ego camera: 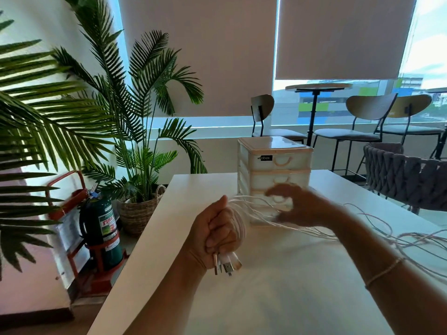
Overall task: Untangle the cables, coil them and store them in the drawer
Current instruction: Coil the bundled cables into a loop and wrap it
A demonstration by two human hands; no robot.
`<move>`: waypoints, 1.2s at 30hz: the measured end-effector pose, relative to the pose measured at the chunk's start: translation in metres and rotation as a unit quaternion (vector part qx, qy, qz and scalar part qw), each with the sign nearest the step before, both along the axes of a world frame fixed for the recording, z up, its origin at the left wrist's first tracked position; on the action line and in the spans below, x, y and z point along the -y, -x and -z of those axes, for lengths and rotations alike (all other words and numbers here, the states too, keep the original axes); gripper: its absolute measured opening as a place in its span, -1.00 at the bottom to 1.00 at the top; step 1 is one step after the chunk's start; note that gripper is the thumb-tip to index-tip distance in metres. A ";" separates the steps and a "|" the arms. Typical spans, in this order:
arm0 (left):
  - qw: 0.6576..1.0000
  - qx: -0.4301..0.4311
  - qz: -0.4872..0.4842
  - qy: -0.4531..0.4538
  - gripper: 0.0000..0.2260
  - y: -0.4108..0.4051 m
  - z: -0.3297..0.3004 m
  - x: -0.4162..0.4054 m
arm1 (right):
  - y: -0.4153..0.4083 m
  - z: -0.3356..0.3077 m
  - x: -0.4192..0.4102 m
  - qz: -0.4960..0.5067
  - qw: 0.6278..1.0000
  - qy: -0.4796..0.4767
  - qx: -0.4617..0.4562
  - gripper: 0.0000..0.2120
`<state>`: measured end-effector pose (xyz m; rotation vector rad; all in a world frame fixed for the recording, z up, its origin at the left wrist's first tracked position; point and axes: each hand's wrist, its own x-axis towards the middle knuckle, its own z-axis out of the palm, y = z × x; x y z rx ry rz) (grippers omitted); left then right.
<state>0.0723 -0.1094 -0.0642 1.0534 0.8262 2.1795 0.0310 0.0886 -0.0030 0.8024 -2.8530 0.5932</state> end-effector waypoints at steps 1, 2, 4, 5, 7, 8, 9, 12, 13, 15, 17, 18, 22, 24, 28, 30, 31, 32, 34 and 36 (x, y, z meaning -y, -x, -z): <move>1.000 0.002 0.002 0.005 -0.57 0.000 0.000 0.000 | -0.008 -0.003 0.017 -0.072 0.995 0.064 -0.024 -0.54; 1.000 0.002 0.001 0.011 -0.59 0.000 -0.001 -0.001 | -0.010 -0.002 0.031 -0.111 0.988 0.100 -0.043 -0.60; 1.000 -0.006 -0.004 0.028 -0.60 0.002 -0.001 -0.002 | -0.017 0.000 0.054 -0.147 0.977 0.139 -0.069 -0.77; 1.000 -0.006 -0.002 0.031 -0.60 0.002 -0.001 -0.003 | -0.017 0.003 0.060 -0.155 0.974 0.150 -0.068 -0.86; 1.000 0.002 -0.003 0.031 -0.61 0.002 -0.001 -0.003 | -0.012 0.012 0.062 -0.159 0.972 0.169 -0.029 -0.93; 0.999 0.000 -0.015 0.039 -0.60 0.001 -0.002 -0.003 | -0.008 0.016 0.061 -0.157 0.970 0.185 0.001 -0.91; 0.998 -0.006 -0.035 0.053 -0.60 0.001 -0.002 -0.003 | -0.006 0.019 0.058 -0.158 0.966 0.202 0.027 -0.87; 0.994 -0.021 -0.066 0.081 -0.56 0.000 -0.001 -0.006 | -0.001 0.025 0.051 -0.162 0.954 0.237 0.083 -0.73; 0.996 -0.022 -0.049 0.071 -0.54 0.000 -0.001 -0.007 | 0.001 0.027 0.047 -0.154 0.956 0.229 0.095 -0.71; 0.999 -0.015 -0.001 0.032 -0.51 0.000 -0.003 -0.005 | 0.006 0.030 0.033 -0.116 0.970 0.176 0.122 -0.67; 1.000 -0.002 0.026 -0.011 -0.52 0.000 -0.004 0.001 | 0.016 0.040 0.007 -0.053 0.983 0.100 0.147 -0.63; 0.999 0.002 0.035 -0.028 -0.52 0.001 -0.005 0.004 | 0.022 0.045 -0.011 -0.011 0.985 0.064 0.158 -0.61; 0.999 -0.001 0.030 -0.033 -0.53 0.000 -0.004 0.000 | 0.040 0.058 -0.072 0.160 0.963 -0.087 0.200 -0.73; 0.999 -0.007 0.026 -0.024 -0.53 -0.002 -0.005 -0.003 | 0.049 0.060 -0.095 0.314 0.922 -0.149 0.172 -0.86; 0.999 -0.021 0.018 -0.029 -0.53 -0.001 -0.007 0.002 | 0.044 0.052 -0.114 0.438 0.849 -0.275 0.109 -0.58; 0.999 -0.016 0.017 -0.028 -0.53 0.000 -0.006 0.002 | 0.039 0.039 -0.104 0.411 0.853 -0.311 0.083 -0.62; 0.999 -0.015 0.017 -0.027 -0.54 0.000 -0.005 0.002 | 0.035 0.032 -0.092 0.366 0.865 -0.331 0.087 -0.62; 0.999 -0.012 0.017 -0.024 -0.54 0.000 -0.004 0.001 | 0.029 0.024 -0.079 0.308 0.886 -0.333 0.098 -0.62; 1.000 -0.005 0.016 -0.021 -0.57 0.000 -0.003 -0.002 | 0.019 0.014 -0.054 0.198 0.918 -0.314 0.141 -0.62; 1.000 0.001 0.024 -0.015 -0.60 0.000 -0.001 -0.002 | 0.009 0.002 -0.028 0.122 0.955 -0.247 0.114 -0.63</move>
